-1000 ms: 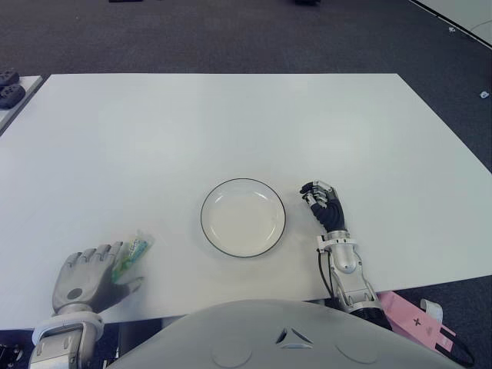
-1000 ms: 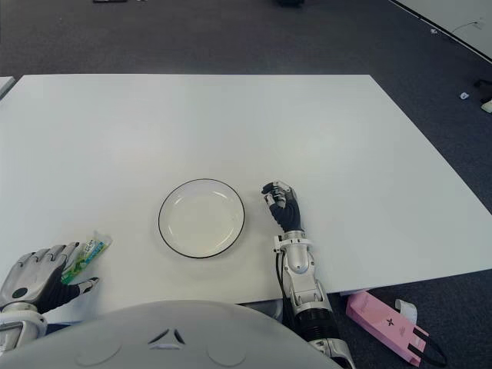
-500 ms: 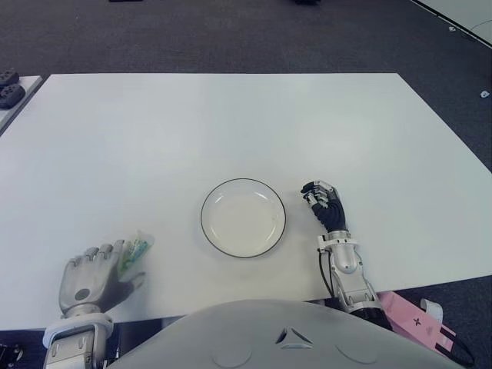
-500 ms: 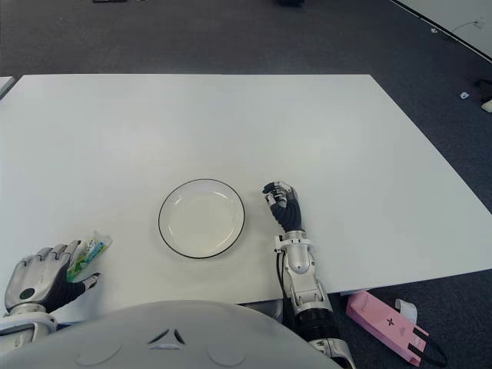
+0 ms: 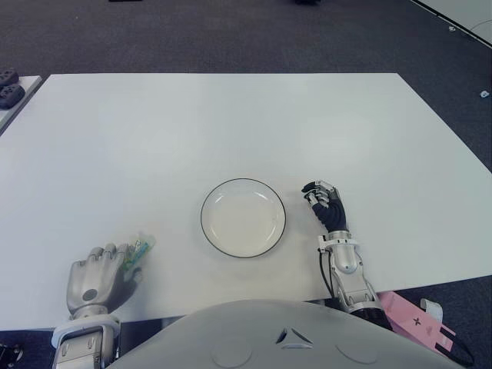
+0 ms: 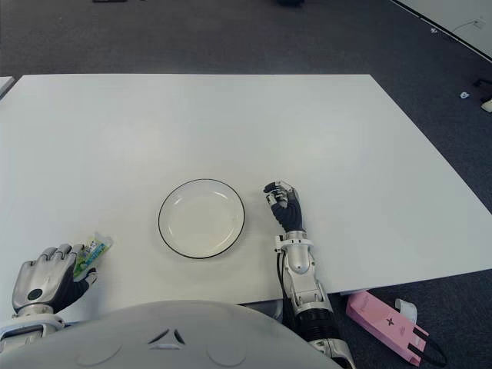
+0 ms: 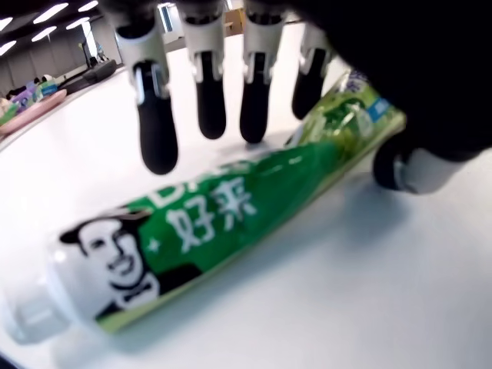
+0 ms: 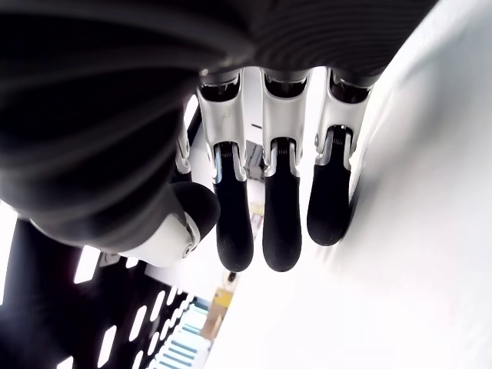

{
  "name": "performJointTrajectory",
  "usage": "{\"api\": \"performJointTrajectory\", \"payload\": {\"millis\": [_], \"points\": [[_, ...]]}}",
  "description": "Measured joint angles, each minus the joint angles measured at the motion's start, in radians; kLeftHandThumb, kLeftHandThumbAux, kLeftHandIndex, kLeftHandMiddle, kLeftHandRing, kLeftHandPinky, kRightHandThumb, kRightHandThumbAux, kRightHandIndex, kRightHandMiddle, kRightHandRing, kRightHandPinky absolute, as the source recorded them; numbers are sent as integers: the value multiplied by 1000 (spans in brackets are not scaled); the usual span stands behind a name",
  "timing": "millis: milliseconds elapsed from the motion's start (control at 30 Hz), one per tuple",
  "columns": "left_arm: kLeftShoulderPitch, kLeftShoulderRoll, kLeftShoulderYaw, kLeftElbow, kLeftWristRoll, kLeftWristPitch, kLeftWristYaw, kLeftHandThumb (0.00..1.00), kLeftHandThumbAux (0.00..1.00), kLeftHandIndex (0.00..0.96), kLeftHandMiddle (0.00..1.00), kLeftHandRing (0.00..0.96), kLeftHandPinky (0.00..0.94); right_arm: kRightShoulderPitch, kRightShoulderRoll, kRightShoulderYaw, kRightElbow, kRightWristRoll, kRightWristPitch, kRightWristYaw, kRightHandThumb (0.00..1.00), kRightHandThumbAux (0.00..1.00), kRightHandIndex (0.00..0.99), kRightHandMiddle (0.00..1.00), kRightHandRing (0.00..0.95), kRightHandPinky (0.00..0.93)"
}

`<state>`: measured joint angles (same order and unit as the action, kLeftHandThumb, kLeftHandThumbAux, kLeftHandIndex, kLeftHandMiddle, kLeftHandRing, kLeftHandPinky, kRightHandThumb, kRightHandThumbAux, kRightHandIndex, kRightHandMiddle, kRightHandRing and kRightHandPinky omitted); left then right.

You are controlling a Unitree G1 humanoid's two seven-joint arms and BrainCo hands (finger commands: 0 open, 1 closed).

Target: Put the toothpaste on the table into the plate.

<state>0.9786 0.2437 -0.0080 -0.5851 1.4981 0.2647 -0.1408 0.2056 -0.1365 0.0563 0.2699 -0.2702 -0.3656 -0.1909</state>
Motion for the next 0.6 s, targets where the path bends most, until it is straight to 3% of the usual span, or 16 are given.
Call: {"api": "performJointTrajectory", "payload": {"millis": [167, 333, 600], "points": [[0, -2, 0, 2, -47, 7, 31, 670, 659, 412, 672, 665, 710, 2, -1, 0, -1, 0, -1, 0, 702, 736, 421, 482, 499, 506], [0, -2, 0, 2, -77, 15, 32, 703, 695, 432, 727, 724, 776, 3, -1, -1, -2, 0, -2, -1, 699, 736, 423, 486, 501, 510], [0, -1, 1, 1, -128, 19, 37, 710, 706, 439, 764, 766, 798, 5, -2, -6, 6, -1, -25, -21, 697, 735, 423, 489, 501, 511]]}}
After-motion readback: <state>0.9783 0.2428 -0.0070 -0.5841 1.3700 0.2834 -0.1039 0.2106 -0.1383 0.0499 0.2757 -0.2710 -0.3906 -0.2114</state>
